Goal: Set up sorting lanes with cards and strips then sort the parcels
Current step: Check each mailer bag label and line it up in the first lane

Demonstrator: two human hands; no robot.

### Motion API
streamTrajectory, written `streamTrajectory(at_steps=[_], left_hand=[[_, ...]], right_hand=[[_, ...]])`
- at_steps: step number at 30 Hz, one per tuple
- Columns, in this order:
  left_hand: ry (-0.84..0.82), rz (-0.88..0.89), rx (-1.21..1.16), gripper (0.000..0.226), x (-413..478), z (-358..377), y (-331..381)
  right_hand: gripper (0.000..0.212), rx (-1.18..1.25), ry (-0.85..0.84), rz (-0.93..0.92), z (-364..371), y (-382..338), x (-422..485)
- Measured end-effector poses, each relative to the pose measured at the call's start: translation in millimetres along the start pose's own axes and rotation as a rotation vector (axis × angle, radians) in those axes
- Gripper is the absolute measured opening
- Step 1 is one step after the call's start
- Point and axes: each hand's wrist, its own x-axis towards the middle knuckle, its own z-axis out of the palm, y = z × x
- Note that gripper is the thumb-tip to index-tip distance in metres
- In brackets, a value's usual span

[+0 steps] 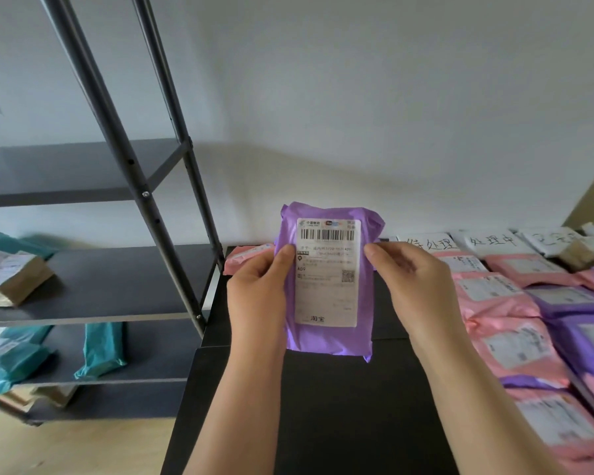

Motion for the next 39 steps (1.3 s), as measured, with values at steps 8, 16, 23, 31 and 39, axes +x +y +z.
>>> streamTrajectory(at_steps=[8, 16, 23, 31, 39], left_hand=[[-0.082, -0.02, -0.119, 0.019, -10, -10, 10], [-0.121, -0.054, -0.31, 0.025, -6, -27, 15], [-0.12, -0.058, -0.358, 0.019, 0, -26, 15], [-0.01, -0.13, -0.489, 0.021, 7, -19, 21], [-0.169, -0.12, -0.289, 0.024, 6, -14, 21]], right_hand=[[0.011, 0.042, 0.043, -0.04, -4, -12, -7], [0.018, 0.356, 0.058, 0.035, -5, -30, -6], [0.021, 0.534, 0.048, 0.117, -4, -43, -8], [0.016, 0.207, -0.12, 0.06, -2, -36, -18], [0.011, 0.17, 0.034, 0.059, -9, -27, -12]])
